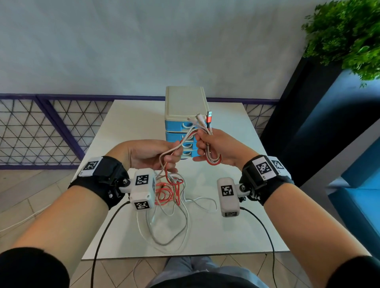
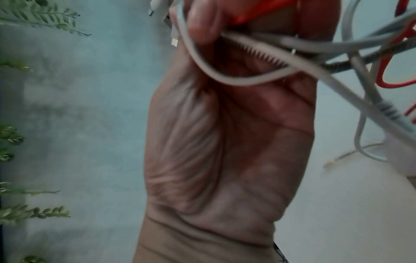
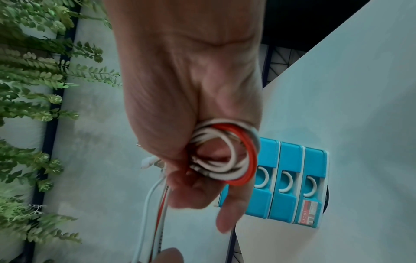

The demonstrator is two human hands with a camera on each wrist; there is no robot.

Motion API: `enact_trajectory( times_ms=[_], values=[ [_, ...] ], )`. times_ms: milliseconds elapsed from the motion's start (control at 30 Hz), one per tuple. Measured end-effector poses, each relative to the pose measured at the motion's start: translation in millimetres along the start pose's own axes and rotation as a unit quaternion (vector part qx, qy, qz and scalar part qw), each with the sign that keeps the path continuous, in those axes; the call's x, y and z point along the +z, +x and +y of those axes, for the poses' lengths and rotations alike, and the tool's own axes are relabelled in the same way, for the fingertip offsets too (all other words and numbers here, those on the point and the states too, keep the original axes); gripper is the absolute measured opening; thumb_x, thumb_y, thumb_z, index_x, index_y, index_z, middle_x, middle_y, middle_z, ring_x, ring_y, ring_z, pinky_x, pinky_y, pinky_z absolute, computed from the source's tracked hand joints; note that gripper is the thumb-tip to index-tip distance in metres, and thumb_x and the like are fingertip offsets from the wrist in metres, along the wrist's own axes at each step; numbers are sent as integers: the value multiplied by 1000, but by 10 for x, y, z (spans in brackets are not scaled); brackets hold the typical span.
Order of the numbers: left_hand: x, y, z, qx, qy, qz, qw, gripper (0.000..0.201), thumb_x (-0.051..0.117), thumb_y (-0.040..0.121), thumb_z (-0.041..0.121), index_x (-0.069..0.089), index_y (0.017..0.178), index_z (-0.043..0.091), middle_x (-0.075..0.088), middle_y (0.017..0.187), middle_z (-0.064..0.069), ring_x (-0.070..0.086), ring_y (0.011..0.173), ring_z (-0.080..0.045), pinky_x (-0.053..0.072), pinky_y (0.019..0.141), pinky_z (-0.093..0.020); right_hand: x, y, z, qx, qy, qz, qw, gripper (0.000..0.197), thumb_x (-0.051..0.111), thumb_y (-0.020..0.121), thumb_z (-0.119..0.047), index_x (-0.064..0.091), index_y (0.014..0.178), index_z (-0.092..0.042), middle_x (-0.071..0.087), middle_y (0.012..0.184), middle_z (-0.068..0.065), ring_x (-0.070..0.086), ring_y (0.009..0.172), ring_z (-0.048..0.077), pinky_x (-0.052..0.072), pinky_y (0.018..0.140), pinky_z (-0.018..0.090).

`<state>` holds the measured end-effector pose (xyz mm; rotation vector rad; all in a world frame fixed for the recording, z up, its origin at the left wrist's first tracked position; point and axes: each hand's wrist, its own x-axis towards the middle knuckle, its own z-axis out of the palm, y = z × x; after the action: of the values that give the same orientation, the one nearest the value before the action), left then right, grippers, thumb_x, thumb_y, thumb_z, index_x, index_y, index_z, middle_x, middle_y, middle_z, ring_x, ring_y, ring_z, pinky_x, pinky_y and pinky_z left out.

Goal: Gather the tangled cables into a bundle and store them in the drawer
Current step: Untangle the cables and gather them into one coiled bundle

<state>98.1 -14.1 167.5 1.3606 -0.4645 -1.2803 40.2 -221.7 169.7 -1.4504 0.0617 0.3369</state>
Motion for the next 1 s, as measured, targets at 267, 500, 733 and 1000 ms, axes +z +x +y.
enact_trajectory(
  times_ms=[267, 500, 733, 1000],
  values=[
    [171, 189, 21, 77, -27, 101, 991, 33, 33, 100, 35, 44, 74, 17, 37, 54, 7, 36, 47, -8, 38, 49, -16, -88, 143, 66, 6, 54, 90, 994, 28, 39, 104, -27, 51, 84, -12, 31, 54, -6, 28, 45, 6, 32, 41, 16],
    [104, 128, -36, 48, -34, 50, 997, 36, 42, 87, 46, 49, 79, 12, 46, 58, 2, 46, 55, -11, 49, 60, -21, -115, 102, 94, 6, 61, 76, 995, 29, 38, 104, -26, 52, 85, -9, 36, 54, -5, 32, 43, 6, 33, 42, 15],
    [36, 102, 16, 16, 105, 91, 990, 41, 38, 94, 42, 46, 67, 12, 70, 74, -9, 70, 80, -20, 46, 96, -32, -95, 120, 116, -6, 66, 73, 995, 29, 38, 104, -27, 51, 85, -10, 45, 52, -5, 44, 40, 7, 41, 41, 18],
    [-3, 160, -19, 21, 67, 137, 988, 39, 33, 100, 39, 57, 91, 8, 38, 55, 4, 38, 48, -11, 39, 57, -22, -112, 158, 67, -19, 68, 130, 989, 30, 40, 103, -27, 52, 81, -12, 33, 57, -3, 32, 44, 7, 33, 42, 17]
  ],
)
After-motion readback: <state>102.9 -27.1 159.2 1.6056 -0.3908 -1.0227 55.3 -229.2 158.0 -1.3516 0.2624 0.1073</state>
